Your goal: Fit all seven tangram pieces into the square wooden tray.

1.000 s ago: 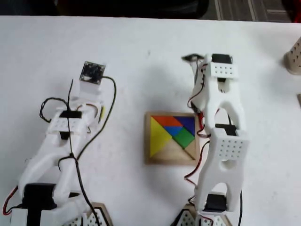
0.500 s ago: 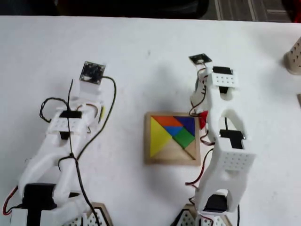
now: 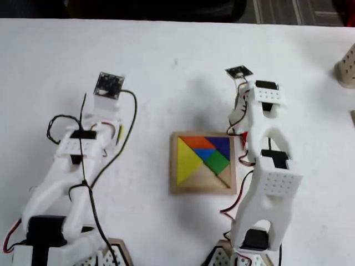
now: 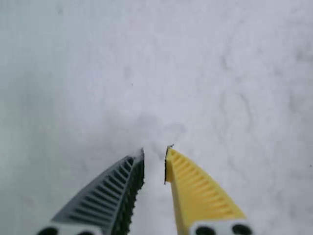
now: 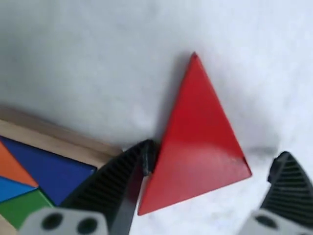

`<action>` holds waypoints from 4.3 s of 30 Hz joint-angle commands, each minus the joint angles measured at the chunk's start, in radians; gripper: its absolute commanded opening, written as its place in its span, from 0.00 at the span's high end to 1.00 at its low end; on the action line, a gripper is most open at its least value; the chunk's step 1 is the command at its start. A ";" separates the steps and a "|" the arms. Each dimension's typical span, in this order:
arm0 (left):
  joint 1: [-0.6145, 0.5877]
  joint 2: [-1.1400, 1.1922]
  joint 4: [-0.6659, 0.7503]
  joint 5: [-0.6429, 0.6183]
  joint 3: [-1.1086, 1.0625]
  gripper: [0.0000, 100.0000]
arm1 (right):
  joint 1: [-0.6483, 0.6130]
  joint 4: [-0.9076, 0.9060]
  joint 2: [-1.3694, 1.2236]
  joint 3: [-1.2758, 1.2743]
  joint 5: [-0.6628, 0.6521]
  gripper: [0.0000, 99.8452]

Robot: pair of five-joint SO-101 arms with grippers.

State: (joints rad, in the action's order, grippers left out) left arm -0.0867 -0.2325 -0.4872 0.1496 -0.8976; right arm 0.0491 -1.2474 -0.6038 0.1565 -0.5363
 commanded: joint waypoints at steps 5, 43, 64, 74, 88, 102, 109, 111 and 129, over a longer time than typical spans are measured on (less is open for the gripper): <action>0.001 -0.015 0.029 0.009 0.008 0.89 | -0.047 0.004 0.018 0.006 -0.054 0.83; 0.002 -0.015 0.029 0.006 0.006 0.89 | 0.059 0.288 0.591 -0.848 0.002 0.67; 0.021 -0.015 0.101 0.009 -0.041 0.89 | 0.087 0.245 0.590 -0.867 0.155 0.71; 0.030 -0.015 0.121 0.009 -0.046 0.89 | 0.088 0.246 0.590 -0.867 0.155 0.75; 0.030 -0.015 0.121 0.009 -0.046 0.89 | 0.185 0.193 0.601 -0.865 0.118 0.75; 0.030 -0.015 0.121 0.009 -0.048 0.89 | 0.168 0.208 0.710 -0.861 0.127 0.75; 0.030 -0.015 0.121 0.009 -0.046 0.89 | 0.160 0.099 0.825 -0.850 0.304 0.75; 0.030 -0.015 0.121 0.009 -0.046 0.89 | 0.133 0.056 0.895 -0.856 0.319 0.77; 0.030 -0.015 0.121 0.009 -0.048 0.89 | -0.018 0.213 1.010 -1.102 0.319 0.99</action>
State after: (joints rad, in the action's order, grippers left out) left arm -0.0790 -0.2340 -0.3905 0.1496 -0.9498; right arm 0.0399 -1.0710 0.3705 -0.9283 -0.2202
